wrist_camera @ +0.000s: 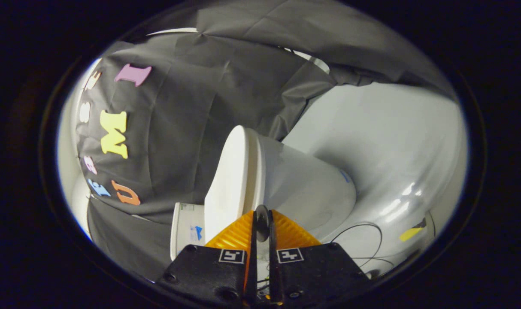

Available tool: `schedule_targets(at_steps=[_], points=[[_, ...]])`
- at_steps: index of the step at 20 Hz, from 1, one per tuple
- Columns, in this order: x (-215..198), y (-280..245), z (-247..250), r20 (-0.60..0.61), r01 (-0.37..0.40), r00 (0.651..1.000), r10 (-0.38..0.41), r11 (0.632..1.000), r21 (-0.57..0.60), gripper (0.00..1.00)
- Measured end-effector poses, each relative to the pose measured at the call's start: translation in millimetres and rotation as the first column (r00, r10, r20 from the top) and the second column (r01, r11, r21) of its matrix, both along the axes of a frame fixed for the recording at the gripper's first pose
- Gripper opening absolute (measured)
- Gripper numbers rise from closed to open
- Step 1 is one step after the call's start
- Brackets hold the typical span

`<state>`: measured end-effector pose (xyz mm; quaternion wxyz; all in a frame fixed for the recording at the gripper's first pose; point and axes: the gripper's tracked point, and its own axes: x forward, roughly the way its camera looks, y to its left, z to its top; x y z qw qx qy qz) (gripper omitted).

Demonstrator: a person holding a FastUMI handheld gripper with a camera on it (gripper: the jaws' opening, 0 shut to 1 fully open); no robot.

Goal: Open the toilet lid.

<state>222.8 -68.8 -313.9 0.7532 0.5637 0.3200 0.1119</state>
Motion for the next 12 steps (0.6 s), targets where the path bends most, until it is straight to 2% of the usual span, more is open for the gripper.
schedule_targets(at_steps=[2,4,12], points=[[-1,2,1,0.013,-0.002,1.0,0.002,1.0,-0.003,0.09],[-1,2,1,0.029,-0.016,0.999,0.018,0.998,-0.055,0.06],[0,4,19,0.023,-0.026,0.999,0.03,0.983,-0.181,0.04]])
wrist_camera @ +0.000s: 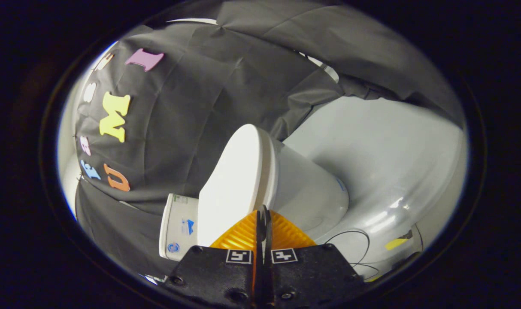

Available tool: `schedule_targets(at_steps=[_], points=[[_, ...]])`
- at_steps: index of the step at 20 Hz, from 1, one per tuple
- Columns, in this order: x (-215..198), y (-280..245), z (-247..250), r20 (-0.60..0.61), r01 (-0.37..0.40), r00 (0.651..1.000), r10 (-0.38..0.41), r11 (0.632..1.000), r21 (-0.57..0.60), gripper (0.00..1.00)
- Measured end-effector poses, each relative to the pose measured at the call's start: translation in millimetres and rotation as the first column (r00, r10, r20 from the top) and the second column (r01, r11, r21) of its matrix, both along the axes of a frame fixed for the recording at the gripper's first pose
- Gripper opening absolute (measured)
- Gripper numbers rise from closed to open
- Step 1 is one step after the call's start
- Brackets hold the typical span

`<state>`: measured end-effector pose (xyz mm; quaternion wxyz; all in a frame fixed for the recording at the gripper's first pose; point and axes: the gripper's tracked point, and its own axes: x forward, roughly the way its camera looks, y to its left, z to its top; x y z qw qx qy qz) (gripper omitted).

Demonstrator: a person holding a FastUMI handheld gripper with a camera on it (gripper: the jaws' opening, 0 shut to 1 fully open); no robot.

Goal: Open the toilet lid.

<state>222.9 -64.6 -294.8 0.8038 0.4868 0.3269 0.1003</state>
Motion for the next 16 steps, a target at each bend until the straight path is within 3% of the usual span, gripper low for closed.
schedule_targets(at_steps=[16], points=[[-8,13,87,0.098,0.008,0.995,0.015,0.973,-0.231,0.04]])
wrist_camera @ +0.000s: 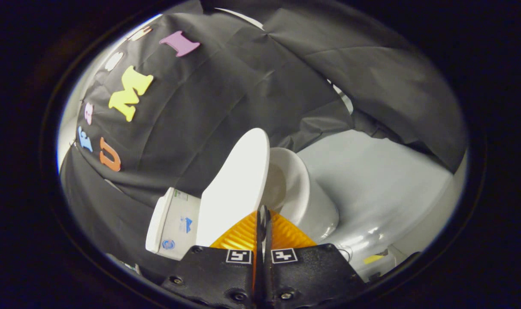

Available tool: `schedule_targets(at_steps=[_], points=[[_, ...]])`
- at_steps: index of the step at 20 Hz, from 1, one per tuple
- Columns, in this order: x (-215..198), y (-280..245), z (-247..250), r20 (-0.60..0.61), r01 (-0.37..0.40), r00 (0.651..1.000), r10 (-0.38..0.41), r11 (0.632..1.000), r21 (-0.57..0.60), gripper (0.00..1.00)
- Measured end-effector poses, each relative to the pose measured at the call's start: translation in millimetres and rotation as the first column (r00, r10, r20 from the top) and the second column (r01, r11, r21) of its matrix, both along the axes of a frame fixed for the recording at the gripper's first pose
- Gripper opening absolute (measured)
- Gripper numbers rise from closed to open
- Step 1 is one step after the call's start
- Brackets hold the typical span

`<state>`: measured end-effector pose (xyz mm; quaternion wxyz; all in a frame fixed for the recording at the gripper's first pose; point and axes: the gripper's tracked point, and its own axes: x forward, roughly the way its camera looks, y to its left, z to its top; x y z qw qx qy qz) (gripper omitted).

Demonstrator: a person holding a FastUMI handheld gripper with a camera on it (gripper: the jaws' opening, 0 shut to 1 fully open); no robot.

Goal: Open the toilet lid.

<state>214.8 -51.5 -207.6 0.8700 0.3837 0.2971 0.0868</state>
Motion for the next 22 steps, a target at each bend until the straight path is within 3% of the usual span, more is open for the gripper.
schedule_targets(at_steps=[19,22], points=[[-13,57,110,0.149,-0.001,0.988,0.028,0.984,-0.177,0.04],[-15,69,121,0.161,0.006,0.986,0.035,0.969,-0.248,0.04]])
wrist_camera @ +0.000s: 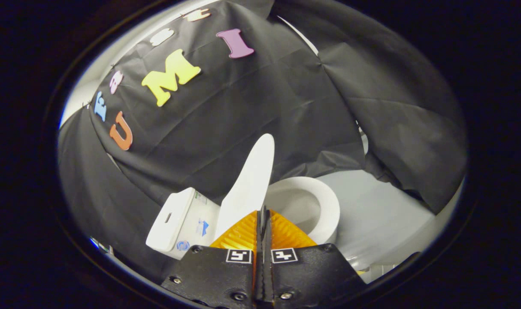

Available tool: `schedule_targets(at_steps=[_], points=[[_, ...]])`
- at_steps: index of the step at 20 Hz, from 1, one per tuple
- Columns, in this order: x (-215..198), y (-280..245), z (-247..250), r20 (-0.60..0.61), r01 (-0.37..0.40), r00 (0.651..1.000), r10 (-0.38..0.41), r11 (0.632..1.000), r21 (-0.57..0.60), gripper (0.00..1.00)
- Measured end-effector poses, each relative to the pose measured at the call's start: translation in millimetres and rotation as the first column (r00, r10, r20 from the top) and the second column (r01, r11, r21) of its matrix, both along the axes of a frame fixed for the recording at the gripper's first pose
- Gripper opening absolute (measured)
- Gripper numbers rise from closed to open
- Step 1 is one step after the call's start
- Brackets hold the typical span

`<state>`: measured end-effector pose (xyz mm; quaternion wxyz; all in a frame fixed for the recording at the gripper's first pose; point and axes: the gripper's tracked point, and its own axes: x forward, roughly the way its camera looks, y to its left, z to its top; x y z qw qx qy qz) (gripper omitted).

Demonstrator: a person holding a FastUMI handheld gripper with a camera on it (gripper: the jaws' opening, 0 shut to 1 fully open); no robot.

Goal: Open the toilet lid.

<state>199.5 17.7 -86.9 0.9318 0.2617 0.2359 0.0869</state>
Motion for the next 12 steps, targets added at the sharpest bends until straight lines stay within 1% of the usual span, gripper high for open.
schedule_targets(at_steps=[3,6,10,12], points=[[-4,12,16,0.032,0.002,0.999,0.0,0.998,-0.065,0.04],[-6,25,33,0.051,-0.007,0.999,0.01,0.998,-0.069,0.04],[-8,38,42,0.072,-0.005,0.997,0.013,0.994,-0.109,0.04],[-11,43,49,0.082,-0.006,0.997,0.015,0.994,-0.11,0.04]])
